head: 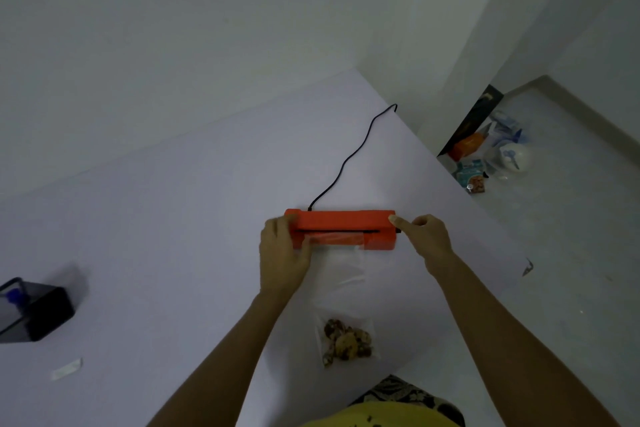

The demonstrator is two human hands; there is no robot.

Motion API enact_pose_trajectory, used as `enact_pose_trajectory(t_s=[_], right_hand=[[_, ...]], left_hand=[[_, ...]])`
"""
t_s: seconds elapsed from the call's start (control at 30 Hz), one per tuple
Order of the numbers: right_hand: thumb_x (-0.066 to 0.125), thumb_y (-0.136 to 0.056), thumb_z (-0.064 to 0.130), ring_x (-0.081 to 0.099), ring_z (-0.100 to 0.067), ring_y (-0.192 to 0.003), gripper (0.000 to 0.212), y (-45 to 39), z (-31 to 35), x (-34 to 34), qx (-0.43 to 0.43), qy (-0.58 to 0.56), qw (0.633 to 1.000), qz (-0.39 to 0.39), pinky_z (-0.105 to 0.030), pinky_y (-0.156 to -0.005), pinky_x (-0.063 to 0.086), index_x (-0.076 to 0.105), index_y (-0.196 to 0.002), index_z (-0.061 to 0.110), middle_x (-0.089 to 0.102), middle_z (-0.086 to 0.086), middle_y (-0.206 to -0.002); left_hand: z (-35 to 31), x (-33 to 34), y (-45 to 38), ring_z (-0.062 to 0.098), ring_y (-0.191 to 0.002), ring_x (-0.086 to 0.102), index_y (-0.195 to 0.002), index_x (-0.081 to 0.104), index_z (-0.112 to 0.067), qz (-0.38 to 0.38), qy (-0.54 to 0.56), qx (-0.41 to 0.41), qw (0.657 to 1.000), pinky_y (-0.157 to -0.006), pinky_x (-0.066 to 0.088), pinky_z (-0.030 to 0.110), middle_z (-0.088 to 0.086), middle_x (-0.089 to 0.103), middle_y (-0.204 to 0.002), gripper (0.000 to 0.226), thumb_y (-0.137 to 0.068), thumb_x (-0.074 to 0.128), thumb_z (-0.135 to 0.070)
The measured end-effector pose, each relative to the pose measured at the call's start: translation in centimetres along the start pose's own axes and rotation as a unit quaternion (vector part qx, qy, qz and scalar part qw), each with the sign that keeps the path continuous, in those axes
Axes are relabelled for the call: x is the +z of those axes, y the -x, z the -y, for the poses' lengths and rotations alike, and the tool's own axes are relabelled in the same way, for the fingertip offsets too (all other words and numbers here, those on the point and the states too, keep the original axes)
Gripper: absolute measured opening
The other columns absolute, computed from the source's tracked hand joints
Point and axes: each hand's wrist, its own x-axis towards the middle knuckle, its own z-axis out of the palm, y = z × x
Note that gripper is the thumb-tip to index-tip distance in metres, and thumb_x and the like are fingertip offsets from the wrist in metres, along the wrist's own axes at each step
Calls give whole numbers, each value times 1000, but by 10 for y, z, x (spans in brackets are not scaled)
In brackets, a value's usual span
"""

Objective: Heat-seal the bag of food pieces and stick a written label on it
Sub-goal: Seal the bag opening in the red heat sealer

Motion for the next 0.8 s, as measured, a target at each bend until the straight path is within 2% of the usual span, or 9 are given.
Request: enact_pose_trajectory(t_s=[0.13, 0.27, 0.33, 0.4, 0.5, 0.57, 0.63, 0.73, 0.8], right_hand=[[72, -79, 44, 45, -15, -53, 40, 9, -4, 6, -29, -56, 998, -19, -28, -55, 39, 56, -64, 10, 54, -3, -61], [51, -93, 48, 54, -15, -54, 53, 27, -11, 17, -39, -105, 990, -85, -28, -56, 42, 63, -60, 8, 64, -4, -62], [45, -96, 43, 59, -17, -57, 54, 33, -16, 22, -32, -109, 990, -90, -28, -58, 44, 65, -59, 9, 68, -4, -63], [46, -97, 36, 64, -18, -56, 51, 37, -22, 27, -35, -88, 994, -53, -27, -58, 46, 68, -61, 8, 71, -4, -65], [51, -93, 25, 69, -19, -61, 35, 37, -32, 36, -18, -36, 999, 29, -27, -61, 50, 73, -71, 7, 74, -8, -74], [54, -88, 21, 70, -24, -70, 28, 36, -38, 43, -4, -2, 998, 62, -29, -65, 50, 73, -77, 3, 74, -14, -81], [54, -86, 21, 67, -29, -71, 30, 36, -42, 47, 7, 27, 997, 76, -29, -63, 44, 69, -84, -5, 71, -23, -87], [55, -86, 22, 54, -20, -67, 33, 36, -43, 50, 4, 29, 996, 82, -28, -60, 38, 66, -89, -9, 67, -28, -88], [59, -84, 23, 55, -19, -68, 32, 35, -42, 52, 9, 18, 995, 94, -29, -64, 40, 66, -90, -7, 65, -20, -77]], left_hand=[[-14, 4, -30, 29, -138, 29, -143, 37, -20, 136, -120, 80, 980, -112, 26, 48, 9, 33, -150, 68, -83, 65, -36], [-15, 5, -47, 24, -139, 29, -139, 40, -22, 237, -125, 53, 962, -116, 14, 55, 5, 35, -149, 57, -88, 62, -32], [-12, 1, -51, 22, -126, 44, -130, 47, -16, 219, -35, 64, 973, -110, 30, 52, 5, 48, -135, 47, -86, 64, -21], [-15, -7, -50, 20, -108, 54, -121, 51, -14, 184, 59, 47, 980, -95, 44, 36, 4, 57, -119, 39, -84, 64, -12], [-21, -24, -47, 14, -86, 59, -108, 53, -26, 138, 161, -45, 976, -72, 47, 23, -5, 63, -99, 33, -84, 57, -4], [-14, -33, -48, 8, -91, 60, -111, 55, -30, 123, 259, -129, 949, -78, 48, 21, -12, 63, -102, 40, -82, 55, -2], [-5, -39, -52, 16, -108, 60, -118, 56, -16, 111, 333, -197, 916, -93, 48, 31, -4, 64, -118, 47, -76, 54, 4], [9, -46, -56, 25, -111, 59, -103, 60, -13, 111, 370, -243, 890, -85, 51, 32, 6, 64, -119, 41, -72, 51, 12], [19, -48, -57, 27, -113, 57, -111, 60, -15, 146, 336, -248, 897, -82, 51, 30, 7, 62, -117, 48, -73, 50, 13]])
